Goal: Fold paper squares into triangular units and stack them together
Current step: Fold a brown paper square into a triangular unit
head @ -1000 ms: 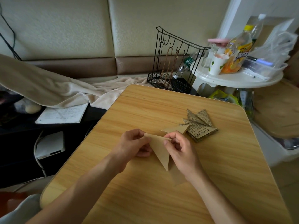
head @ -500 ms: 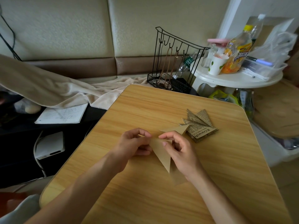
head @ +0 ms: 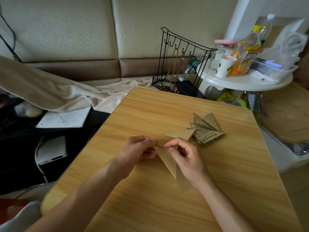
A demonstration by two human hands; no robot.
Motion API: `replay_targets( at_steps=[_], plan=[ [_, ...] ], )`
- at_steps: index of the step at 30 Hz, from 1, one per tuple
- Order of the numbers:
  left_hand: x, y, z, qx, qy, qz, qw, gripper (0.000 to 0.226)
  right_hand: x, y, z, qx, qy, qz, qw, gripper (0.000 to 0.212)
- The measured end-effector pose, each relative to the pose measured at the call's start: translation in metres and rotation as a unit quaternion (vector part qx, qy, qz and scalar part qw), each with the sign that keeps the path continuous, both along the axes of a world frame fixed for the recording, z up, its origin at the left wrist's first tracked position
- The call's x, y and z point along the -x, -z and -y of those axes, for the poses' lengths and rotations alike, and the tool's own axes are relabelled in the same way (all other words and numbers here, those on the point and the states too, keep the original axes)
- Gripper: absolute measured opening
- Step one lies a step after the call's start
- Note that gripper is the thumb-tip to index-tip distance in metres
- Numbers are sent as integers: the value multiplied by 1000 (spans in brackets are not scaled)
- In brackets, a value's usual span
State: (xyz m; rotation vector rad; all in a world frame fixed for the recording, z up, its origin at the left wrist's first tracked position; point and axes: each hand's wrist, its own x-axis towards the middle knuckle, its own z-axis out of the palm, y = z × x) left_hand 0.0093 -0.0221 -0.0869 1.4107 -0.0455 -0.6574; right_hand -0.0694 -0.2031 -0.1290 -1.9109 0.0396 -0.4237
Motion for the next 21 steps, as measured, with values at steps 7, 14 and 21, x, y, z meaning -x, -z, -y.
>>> replay_targets(
  at_steps=[7,14,21],
  plan=[
    [1,1,-1,-31,8,68,997,15,3,-8,-3,-6,-6,8,1000,17],
    [5,-3,-1,-52,88,200,974,12,2,-13,-6,-2,-15,-19,1000,34],
    [5,0,-2,-53,79,217,972,14,4,-13,-5,37,-27,-40,998,21]
  ],
)
